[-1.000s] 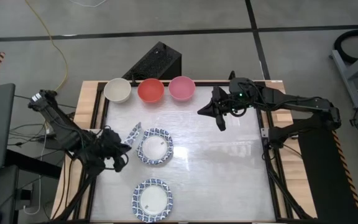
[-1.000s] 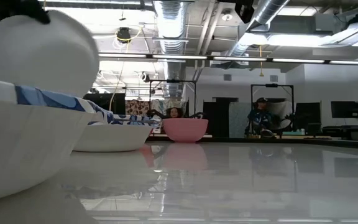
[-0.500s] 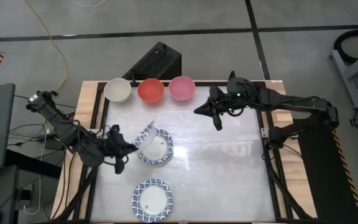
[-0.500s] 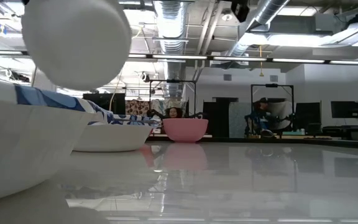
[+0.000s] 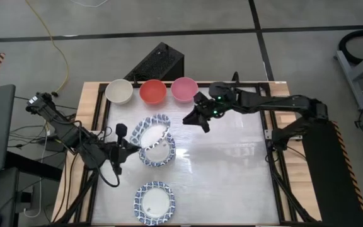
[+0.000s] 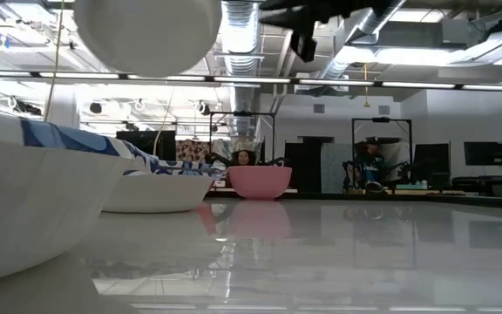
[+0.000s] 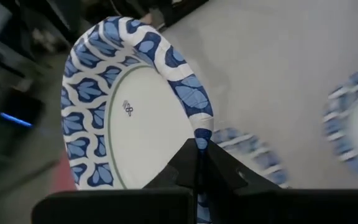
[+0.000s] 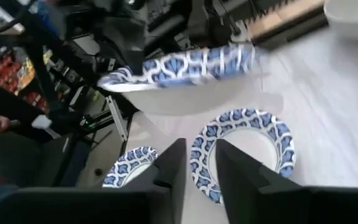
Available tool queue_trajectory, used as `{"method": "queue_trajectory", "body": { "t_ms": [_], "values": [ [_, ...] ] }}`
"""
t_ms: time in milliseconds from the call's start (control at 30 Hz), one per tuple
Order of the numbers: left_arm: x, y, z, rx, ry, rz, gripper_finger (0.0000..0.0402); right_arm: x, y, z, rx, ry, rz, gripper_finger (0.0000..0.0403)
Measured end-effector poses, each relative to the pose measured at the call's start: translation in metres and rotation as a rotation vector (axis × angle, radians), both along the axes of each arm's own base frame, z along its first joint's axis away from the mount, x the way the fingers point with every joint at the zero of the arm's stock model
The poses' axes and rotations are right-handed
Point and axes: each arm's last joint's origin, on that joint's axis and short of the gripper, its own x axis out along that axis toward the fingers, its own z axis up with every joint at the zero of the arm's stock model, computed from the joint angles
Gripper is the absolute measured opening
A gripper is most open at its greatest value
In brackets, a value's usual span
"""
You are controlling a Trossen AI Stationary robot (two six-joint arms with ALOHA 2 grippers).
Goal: Nest bowls inside each other by size order
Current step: Stack the white patterned bowl on top of the white patterned bowl
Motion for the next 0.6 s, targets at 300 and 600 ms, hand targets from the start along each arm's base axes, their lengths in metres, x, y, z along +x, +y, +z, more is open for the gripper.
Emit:
{"method": "queue_trajectory", "body": {
  "t_ms": [300,600],
  "values": [
    [0.004,0.017,-0.005,0.263,0.103,0.012,0.0000,0.001,-0.014,-0.004,0.247,0.063,-0.065,0.0207],
    [0.001,0.032,-0.015,0.419,0.276,-0.011,0.0000,0.005,-0.027,-0.004,0.302,0.032,-0.204,0.0222]
  ]
}}
